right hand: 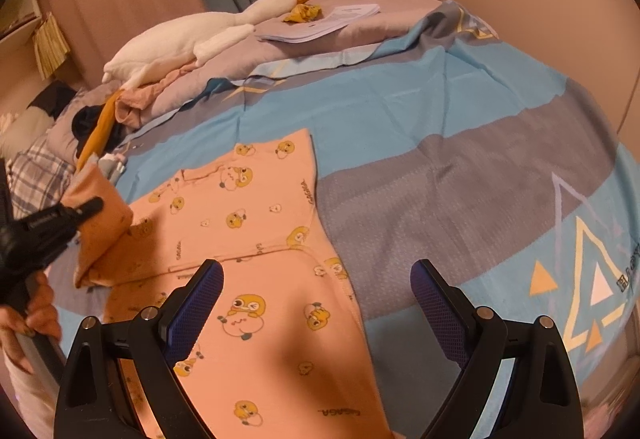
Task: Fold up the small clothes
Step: 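Lift the sleeve with the left gripper, fold it across the body, release, then move the right gripper over the folded garment's body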
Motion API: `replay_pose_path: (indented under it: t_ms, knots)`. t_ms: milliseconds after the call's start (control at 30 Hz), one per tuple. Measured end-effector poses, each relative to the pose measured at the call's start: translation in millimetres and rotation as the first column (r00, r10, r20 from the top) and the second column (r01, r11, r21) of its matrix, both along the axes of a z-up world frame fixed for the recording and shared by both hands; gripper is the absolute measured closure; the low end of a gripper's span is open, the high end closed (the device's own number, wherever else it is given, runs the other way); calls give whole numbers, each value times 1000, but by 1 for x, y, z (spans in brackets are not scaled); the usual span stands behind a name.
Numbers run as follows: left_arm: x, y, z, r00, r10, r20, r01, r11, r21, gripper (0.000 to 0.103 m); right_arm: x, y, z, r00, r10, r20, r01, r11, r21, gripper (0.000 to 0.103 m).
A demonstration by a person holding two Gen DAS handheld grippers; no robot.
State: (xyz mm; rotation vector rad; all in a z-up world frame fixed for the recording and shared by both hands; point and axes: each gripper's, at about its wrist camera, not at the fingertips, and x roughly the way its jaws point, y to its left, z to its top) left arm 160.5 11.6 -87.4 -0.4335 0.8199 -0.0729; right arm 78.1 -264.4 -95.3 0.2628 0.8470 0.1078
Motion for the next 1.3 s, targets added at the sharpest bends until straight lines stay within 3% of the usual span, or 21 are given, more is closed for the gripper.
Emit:
replay_pose_path:
  t_ms: [467,567,667,733,800,933,1100,1300]
  knots:
    - [14,-16,-59,985,-49,-163,47,999,-16,97,1,-7,-6,1000,-12,-16,12,1000,6,9]
    - [15,-17,-69,980,-57,-191,53,998,-28,93,1,-8,-8,1000,-10,-19,10,1000,8,9]
    - [14,-16,-72,978,-76,-193,66,996,-62,81,2,-8,-9,1000,-8,-22,8,1000,10,9]
    - [11,-15,-68,978,-104,-183,86,991,-106,56,2,-8,-9,1000,-8,-22,8,1000,10,9]
    - [8,-15,-61,976,-132,-172,106,982,-155,44,1,-8,-9,1000,-8,-19,8,1000,9,9]
    - [-3,-9,-37,980,-145,-133,118,974,-193,36,2,-6,-7,1000,-7,-16,7,1000,8,9]
    - [-25,20,-7,995,-65,-79,49,982,-182,32,7,2,-2,1000,17,-8,-17,1000,2,9]
    - [-60,76,10,988,146,-58,-151,985,-89,32,22,28,0,994,110,-7,-109,993,39,9]
